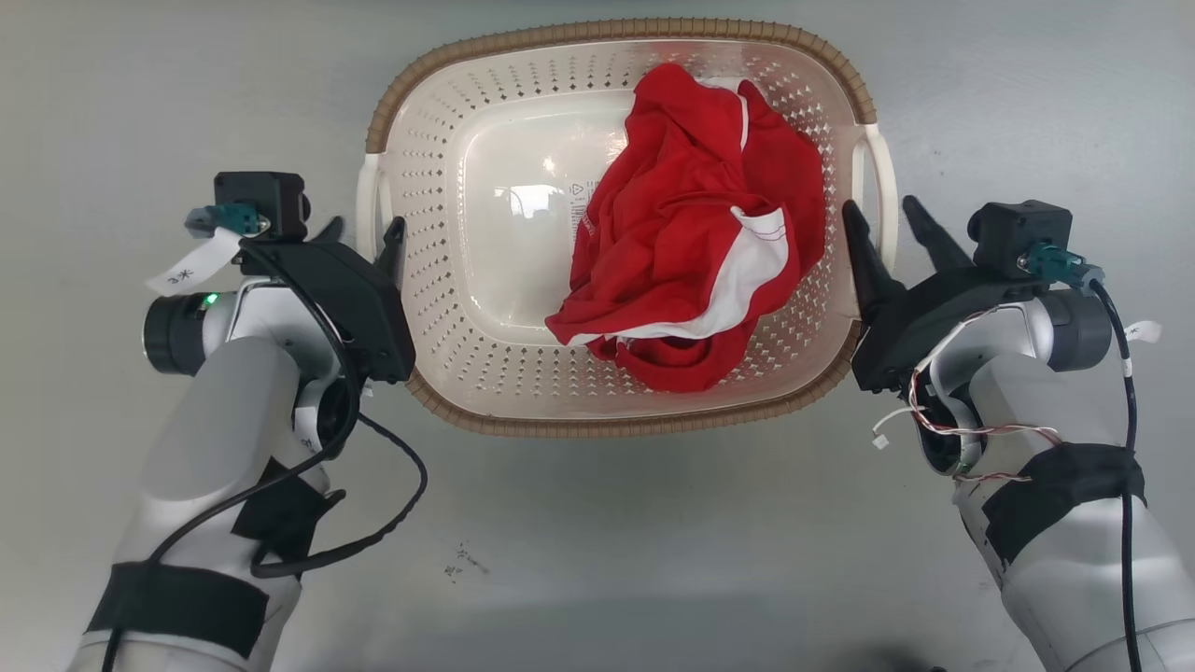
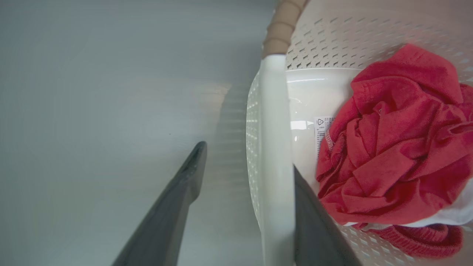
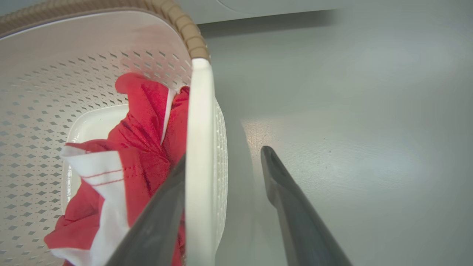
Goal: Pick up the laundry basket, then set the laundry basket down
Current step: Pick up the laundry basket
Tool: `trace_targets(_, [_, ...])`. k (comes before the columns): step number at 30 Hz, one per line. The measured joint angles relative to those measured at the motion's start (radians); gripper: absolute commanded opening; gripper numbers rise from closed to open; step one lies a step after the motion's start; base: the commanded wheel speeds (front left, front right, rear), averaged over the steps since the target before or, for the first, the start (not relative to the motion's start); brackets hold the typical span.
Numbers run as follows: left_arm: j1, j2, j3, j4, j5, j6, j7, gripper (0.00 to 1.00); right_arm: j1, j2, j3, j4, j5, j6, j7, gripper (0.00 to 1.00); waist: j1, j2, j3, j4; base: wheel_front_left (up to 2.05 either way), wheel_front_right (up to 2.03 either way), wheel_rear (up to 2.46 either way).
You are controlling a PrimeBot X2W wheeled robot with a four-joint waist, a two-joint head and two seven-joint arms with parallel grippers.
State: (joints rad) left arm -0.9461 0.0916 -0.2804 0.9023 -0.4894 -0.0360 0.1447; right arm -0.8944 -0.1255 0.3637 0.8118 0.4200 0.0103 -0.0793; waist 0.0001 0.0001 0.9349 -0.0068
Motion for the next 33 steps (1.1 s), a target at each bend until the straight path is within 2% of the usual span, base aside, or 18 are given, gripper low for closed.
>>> trace_targets(3, [-0.013,-0.019,-0.002,0.026,-0.004,-0.01,-0.007,0.0,-0.014,0.012,0.007,0.03,0.0,0.024,-0.001,0.0,-0.0001,0.0,0.001,0.001,0.0,0.0,0.0])
trace_targets(14, [-0.014,-0.058,0.006,0.148,-0.02,-0.018,-0.046,0.0,-0.024,0.035,0.009,0.156,0.002,0.043,-0.02,0.0,-0.0002,-0.0001,-0.054,0.005,0.0,0.0,0.0])
trace_targets(33, [0.039,-0.088,0.002,0.31,-0.058,-0.053,-0.058,0.0,0.007,0.074,0.01,0.339,0.039,0.088,-0.018,0.0,-0.0003,-0.0002,-0.271,0.008,0.0,0.0,0.0])
